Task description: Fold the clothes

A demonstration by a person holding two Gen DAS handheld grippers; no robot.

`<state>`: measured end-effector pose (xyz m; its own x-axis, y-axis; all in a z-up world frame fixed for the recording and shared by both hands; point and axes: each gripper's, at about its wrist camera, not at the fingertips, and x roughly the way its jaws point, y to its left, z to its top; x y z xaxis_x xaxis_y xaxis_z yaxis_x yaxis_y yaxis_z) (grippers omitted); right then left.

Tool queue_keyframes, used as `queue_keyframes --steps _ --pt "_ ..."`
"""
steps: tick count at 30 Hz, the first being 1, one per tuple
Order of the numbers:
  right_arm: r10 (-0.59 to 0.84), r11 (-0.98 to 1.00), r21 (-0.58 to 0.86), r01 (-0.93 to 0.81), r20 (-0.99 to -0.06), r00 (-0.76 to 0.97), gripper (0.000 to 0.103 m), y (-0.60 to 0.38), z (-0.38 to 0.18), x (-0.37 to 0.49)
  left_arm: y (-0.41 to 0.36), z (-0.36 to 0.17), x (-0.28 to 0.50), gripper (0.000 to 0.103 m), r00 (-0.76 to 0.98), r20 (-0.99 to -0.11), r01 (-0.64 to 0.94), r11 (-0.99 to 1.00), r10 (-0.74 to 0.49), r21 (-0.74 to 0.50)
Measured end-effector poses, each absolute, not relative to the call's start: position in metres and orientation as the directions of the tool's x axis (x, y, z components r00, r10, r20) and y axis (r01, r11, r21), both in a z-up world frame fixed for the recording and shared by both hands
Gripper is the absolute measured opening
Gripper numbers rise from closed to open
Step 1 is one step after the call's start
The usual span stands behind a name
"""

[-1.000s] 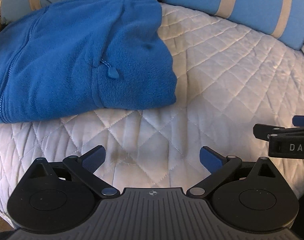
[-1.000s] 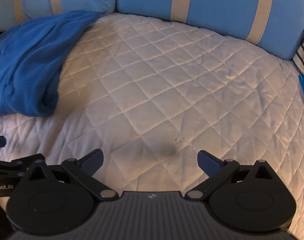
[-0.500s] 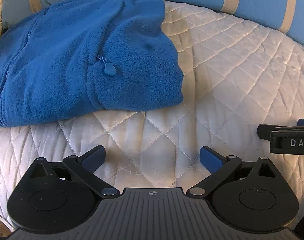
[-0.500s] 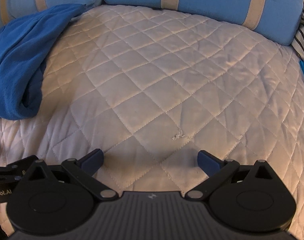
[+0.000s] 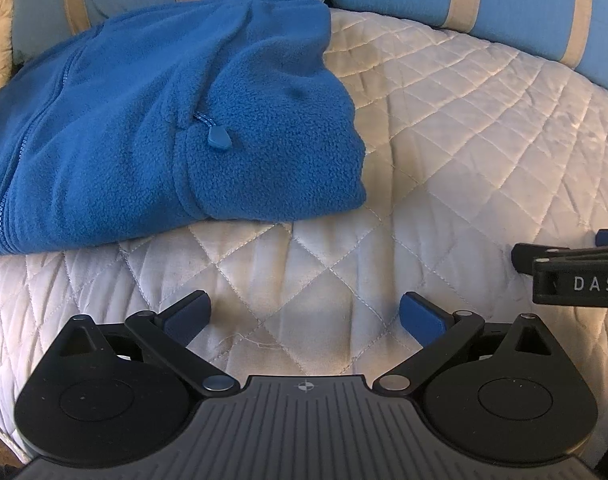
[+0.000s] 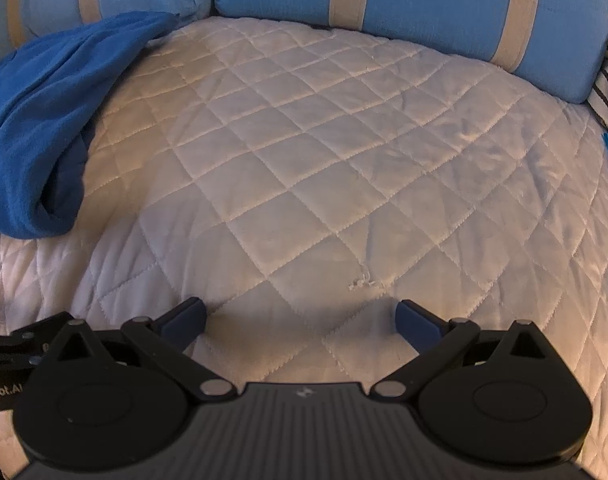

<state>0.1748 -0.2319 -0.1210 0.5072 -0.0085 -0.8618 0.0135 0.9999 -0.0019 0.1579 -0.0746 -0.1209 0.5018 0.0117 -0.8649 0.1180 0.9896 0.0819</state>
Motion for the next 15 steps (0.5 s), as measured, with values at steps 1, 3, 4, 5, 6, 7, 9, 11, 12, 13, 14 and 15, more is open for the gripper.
queue_keyframes --steps 1,3,4,5,6,7,9,11,12,13,14,15 --pt "-0.008 1.0 0.002 0.019 -0.858 0.513 0.103 -0.232 -0.121 0.174 -0.075 -0.121 0.158 0.103 0.505 -0.863 0.118 0.99 0.011 0.082" --pt "-0.008 1.0 0.006 0.025 -0.851 0.526 0.103 -0.232 -0.122 0.173 -0.075 -0.122 0.157 0.103 0.509 -0.86 0.115 0.99 0.013 0.083" --pt "-0.009 1.0 0.006 0.026 -0.846 0.532 0.103 -0.232 -0.122 0.172 -0.075 -0.122 0.156 0.103 0.515 -0.857 0.112 0.99 0.015 0.085" --pt "-0.01 1.0 0.004 0.026 -0.842 0.539 0.103 -0.232 -0.123 0.171 -0.076 -0.123 0.156 0.103 0.52 -0.854 0.11 0.99 0.017 0.087" --pt "-0.011 1.0 0.005 0.028 -0.839 0.544 0.103 -0.232 -0.123 0.17 -0.076 -0.123 0.155 0.103 0.527 -0.85 0.108 0.99 0.02 0.09" --pt "-0.012 0.999 0.006 0.031 -0.836 0.548 0.103 -0.232 -0.123 0.169 -0.077 -0.124 0.153 0.103 0.538 -0.842 0.108 0.989 0.024 0.097" --pt "-0.013 0.999 0.009 0.036 -0.833 0.553 0.103 -0.232 -0.123 0.168 -0.079 -0.125 0.149 0.103 0.562 -0.826 0.101 0.989 0.034 0.109" --pt "-0.013 0.999 0.011 0.04 -0.832 0.555 0.103 -0.233 -0.123 0.168 -0.081 -0.126 0.146 0.103 0.579 -0.814 0.089 0.989 0.043 0.116" --pt "-0.013 0.999 0.012 0.042 -0.832 0.555 0.103 -0.233 -0.122 0.168 -0.081 -0.126 0.145 0.103 0.585 -0.81 0.083 0.99 0.048 0.118" --pt "-0.013 0.999 0.013 0.042 -0.832 0.554 0.103 -0.233 -0.122 0.169 -0.082 -0.126 0.144 0.103 0.591 -0.805 0.077 0.99 0.052 0.121" --pt "-0.012 0.999 0.014 0.043 -0.833 0.553 0.103 -0.233 -0.122 0.169 -0.082 -0.127 0.143 0.103 0.596 -0.801 0.071 0.99 0.056 0.122" --pt "-0.012 0.999 0.016 0.044 -0.834 0.552 0.103 -0.233 -0.122 0.168 -0.082 -0.126 0.143 0.103 0.596 -0.801 0.067 0.99 0.058 0.121"
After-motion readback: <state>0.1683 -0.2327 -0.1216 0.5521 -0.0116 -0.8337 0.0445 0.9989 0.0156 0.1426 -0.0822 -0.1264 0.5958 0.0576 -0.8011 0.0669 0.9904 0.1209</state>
